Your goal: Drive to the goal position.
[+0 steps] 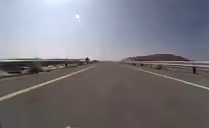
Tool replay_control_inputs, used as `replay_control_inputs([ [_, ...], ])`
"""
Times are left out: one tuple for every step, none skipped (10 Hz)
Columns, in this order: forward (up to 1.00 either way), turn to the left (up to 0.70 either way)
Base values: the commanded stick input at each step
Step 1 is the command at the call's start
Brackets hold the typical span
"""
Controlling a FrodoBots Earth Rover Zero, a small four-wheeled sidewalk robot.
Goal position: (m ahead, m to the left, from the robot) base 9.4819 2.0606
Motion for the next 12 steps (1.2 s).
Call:
replay_control_inputs([
  [1.00, 0.00],
  [1.00, 0.00],
  [1.00, 0.00],
  [1.00, 0.00],
  [1.00, 0.00],
  [1.00, 0.00],
  [1.00, 0.00],
  [1.00, 0.00],
  [1.00, 0.00],
  [1.00, 0.00],
  [1.00, 0.00],
  [1.00, 0.00],
])
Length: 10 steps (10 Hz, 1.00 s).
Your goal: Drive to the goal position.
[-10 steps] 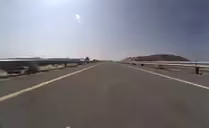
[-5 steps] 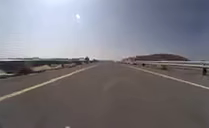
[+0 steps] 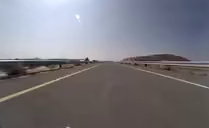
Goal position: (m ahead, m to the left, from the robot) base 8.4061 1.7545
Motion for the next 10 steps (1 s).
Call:
replay_control_inputs([
  [1.00, 0.00],
  [1.00, 0.00],
  [1.00, 0.00],
  [1.00, 0.00],
  [1.00, 0.00],
  [1.00, 0.00],
  [1.00, 0.00],
  [1.00, 0.00],
  [1.00, 0.00],
  [1.00, 0.00],
])
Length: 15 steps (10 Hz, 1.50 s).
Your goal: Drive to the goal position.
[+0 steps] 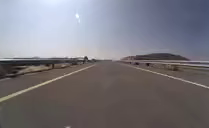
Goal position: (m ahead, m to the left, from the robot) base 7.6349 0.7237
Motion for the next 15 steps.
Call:
replay_control_inputs([
  [1.00, 0.00],
  [1.00, 0.00],
  [1.00, 0.00],
  [1.00, 0.00],
  [1.00, 0.00],
  [1.00, 0.00],
  [1.00, 0.00],
  [1.00, 0.00],
  [1.00, 0.00],
  [1.00, 0.00],
  [1.00, 0.00],
  [1.00, 0.00],
  [1.00, 0.00],
  [1.00, 0.00],
  [1.00, 0.00],
])
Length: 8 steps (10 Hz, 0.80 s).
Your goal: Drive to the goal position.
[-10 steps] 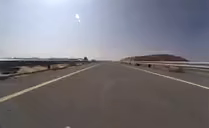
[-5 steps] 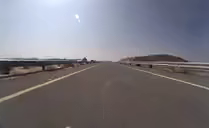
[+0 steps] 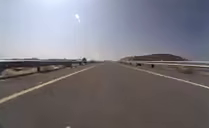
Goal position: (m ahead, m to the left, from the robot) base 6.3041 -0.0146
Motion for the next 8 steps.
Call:
replay_control_inputs([
  [1.00, 0.00],
  [1.00, 0.00],
  [1.00, 0.00],
  [1.00, 0.00],
  [1.00, 0.00],
  [1.00, 0.00],
  [1.00, 0.00],
  [1.00, 0.00],
])
